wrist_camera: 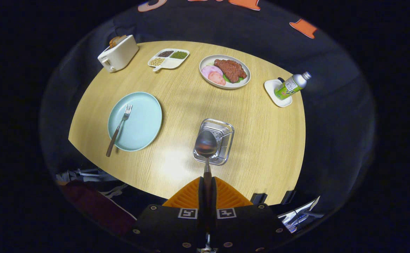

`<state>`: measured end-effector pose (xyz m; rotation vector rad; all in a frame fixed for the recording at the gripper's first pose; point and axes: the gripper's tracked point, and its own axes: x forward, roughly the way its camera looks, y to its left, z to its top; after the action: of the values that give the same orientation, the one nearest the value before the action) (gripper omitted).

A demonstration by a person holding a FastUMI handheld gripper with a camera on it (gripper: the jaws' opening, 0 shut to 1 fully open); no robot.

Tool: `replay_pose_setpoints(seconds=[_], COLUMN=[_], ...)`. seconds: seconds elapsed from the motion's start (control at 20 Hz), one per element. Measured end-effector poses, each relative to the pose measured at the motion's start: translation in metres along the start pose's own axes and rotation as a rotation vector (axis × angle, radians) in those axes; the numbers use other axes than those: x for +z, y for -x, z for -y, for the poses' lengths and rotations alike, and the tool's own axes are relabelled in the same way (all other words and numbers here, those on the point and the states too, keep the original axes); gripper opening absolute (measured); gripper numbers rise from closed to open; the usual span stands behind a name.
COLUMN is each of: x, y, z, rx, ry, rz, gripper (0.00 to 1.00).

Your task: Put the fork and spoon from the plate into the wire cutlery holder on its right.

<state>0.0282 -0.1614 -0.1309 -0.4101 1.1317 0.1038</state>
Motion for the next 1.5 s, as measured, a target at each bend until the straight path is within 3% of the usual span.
replay_pose_setpoints(seconds=[0.65, 1.15, 1.5], x=[0.018, 0.024, 0.033], y=[-0.06, -0.077, -0.064], z=[0.012, 0.01, 0.011], rx=[0.012, 0.032, 0.027], ry=[0.079, 0.067, -0.005], rz=[-0.193, -0.18, -0.106], gripper=[0.05, 0.07, 0.18])
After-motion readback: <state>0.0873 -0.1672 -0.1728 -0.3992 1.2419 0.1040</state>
